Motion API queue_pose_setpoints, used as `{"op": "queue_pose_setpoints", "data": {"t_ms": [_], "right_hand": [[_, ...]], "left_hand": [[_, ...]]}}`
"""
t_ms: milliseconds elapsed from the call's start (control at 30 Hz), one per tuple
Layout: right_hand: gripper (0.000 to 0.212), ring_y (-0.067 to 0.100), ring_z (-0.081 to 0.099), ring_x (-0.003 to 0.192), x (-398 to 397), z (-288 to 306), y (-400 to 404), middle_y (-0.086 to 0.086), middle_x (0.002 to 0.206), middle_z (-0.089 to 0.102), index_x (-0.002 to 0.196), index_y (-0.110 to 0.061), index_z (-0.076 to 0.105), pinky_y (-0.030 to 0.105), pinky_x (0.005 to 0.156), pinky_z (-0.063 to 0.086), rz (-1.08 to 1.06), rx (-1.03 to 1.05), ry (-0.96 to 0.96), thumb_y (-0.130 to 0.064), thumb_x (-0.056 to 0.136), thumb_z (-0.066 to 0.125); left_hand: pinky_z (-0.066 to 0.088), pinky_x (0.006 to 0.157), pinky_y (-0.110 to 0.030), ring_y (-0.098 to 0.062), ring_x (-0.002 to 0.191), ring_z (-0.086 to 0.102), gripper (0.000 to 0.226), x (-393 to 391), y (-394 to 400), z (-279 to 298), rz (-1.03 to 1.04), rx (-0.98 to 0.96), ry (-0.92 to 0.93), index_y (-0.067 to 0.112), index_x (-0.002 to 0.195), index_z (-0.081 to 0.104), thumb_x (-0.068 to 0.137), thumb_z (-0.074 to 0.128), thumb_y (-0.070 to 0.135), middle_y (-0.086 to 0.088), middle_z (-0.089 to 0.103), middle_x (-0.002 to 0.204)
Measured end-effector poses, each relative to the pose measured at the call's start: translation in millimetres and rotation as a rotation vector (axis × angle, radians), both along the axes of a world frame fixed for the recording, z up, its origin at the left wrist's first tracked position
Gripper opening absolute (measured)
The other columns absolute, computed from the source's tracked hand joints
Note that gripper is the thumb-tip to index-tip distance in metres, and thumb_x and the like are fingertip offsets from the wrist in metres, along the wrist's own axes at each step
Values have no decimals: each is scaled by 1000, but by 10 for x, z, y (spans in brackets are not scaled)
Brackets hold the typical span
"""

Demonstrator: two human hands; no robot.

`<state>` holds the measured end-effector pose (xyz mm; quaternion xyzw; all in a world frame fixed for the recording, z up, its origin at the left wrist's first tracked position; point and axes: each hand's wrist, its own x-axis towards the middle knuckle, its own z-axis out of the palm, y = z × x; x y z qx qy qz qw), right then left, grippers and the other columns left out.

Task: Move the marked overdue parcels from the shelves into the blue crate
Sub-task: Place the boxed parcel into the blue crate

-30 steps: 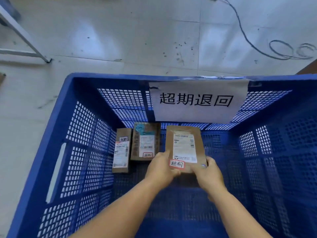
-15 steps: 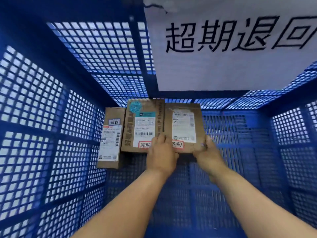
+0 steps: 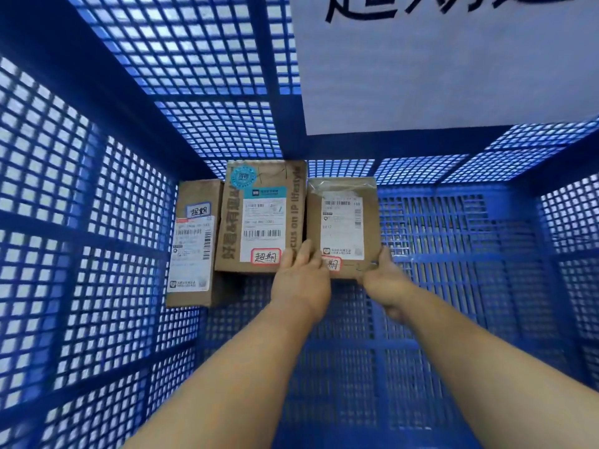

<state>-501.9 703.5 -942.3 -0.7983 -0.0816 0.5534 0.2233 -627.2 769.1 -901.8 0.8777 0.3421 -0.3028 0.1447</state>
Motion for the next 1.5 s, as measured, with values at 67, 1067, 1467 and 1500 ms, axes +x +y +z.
{"op": "queue_pose_setpoints", "data": {"t_ms": [67,1067,1467,1500], "right_hand": [[81,23,53,113,-7,35,-14,2,138,50,151,-30,7,37,89,50,-6,10,-1,-2,91,52],[78,15,-2,149,761,5313,-1283,-2,162,1,153,-16,3,37,120,6,251,318,-768,-39,96,50],[71,17,5,148,557,6982,-2527,1,160,14,152,-14,14,38,119,11,-59,338,-1020,-41,96,49],[71,17,5,148,530,7099,-2662,1,160,14,152,-15,14,38,119,11,-85,334,-1044,-41,96,48]], "left_hand": [[-1,117,-45,-22,147,-9,64,-11,-8,29,11,-7,-25,12,150,20,94,51,22,-1,10,160],[14,119,-31,-13,144,16,65,789,-1041,5000,267,104,-634,22,151,16,97,46,40,5,21,157],[23,113,-29,-16,138,32,62,903,-1947,6594,-23,82,-918,19,148,27,95,52,39,3,34,152],[24,113,-29,-16,138,32,62,912,-2052,6702,-43,75,-937,20,148,27,94,52,39,3,35,152]]}}
